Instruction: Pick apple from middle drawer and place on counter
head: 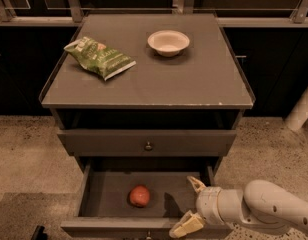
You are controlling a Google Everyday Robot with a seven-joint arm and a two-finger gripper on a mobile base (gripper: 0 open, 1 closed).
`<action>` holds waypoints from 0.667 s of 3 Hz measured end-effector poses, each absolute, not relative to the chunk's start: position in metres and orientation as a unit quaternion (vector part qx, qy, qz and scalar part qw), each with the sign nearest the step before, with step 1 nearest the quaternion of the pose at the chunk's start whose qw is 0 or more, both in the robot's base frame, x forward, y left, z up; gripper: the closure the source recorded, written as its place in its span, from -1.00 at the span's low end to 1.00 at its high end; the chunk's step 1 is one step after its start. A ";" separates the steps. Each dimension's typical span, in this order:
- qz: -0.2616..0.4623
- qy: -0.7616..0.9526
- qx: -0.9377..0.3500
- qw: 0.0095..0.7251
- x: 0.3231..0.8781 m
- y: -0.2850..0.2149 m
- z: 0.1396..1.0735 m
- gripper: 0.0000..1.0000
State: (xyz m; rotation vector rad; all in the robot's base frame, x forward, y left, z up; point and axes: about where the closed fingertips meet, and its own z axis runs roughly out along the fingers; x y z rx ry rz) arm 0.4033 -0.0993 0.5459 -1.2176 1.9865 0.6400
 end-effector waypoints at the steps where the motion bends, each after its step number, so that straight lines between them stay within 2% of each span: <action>1: 0.260 0.749 -0.489 0.365 0.429 -0.082 0.528 -1.00; 2: 0.282 0.724 -0.508 0.372 0.462 -0.053 0.505 -1.00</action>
Offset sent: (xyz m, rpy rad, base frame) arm 0.0996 0.0811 -0.0681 0.1106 -0.0680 0.1963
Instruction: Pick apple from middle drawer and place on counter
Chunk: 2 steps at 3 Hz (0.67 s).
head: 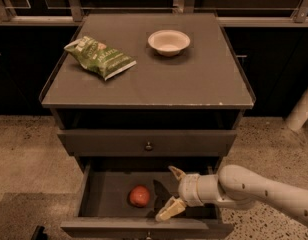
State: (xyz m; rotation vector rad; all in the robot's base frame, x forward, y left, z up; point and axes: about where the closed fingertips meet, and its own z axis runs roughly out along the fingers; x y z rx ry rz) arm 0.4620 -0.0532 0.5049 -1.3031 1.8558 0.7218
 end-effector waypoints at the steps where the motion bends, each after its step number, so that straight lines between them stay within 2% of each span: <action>1: 0.295 0.710 -0.526 0.364 0.488 -0.026 0.481 -1.00; 2: 0.296 0.709 -0.526 0.364 0.487 -0.022 0.483 -1.00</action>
Offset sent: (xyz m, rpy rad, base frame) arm 0.0179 0.0183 -0.0184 0.0038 0.0070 0.0329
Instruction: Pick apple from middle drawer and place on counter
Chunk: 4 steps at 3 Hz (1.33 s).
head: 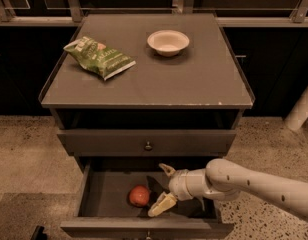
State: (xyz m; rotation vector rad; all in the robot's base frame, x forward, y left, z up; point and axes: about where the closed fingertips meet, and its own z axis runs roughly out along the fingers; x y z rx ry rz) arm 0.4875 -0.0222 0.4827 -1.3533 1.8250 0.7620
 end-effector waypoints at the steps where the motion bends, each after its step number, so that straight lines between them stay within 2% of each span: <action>1: 0.281 0.718 -0.509 0.383 0.510 -0.027 0.455 -1.00; 3: 0.281 0.728 -0.494 0.383 0.508 -0.031 0.448 -1.00; 4: 0.288 0.722 -0.492 0.394 0.522 -0.013 0.432 -1.00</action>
Offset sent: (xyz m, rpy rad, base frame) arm 0.0417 -0.0045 -0.0441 0.0044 -0.0577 -0.1002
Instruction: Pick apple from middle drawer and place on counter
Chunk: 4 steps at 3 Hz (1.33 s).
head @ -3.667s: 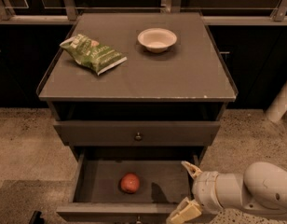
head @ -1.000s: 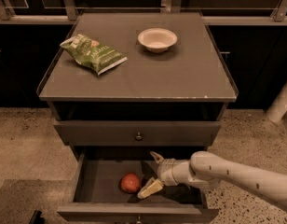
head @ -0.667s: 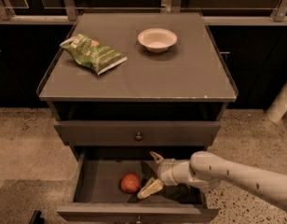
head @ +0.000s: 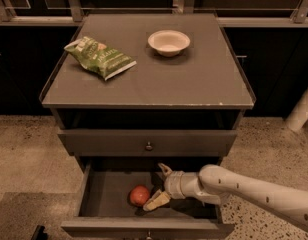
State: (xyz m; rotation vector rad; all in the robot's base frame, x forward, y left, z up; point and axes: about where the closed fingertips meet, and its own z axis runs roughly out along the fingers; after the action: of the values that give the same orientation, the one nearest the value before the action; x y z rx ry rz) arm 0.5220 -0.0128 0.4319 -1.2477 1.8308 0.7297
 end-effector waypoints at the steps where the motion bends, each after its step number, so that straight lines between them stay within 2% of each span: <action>1: 0.300 0.711 -0.493 0.402 0.533 0.009 0.421 -1.00; 4: 0.316 0.704 -0.492 0.404 0.530 0.055 0.401 -1.00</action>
Offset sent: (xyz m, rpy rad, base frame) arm 0.0136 0.0650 -0.0283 0.0926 0.0047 0.0405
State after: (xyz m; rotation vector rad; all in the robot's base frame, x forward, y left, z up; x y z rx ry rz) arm 0.5301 0.0549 0.4007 -1.2430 1.7768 0.7971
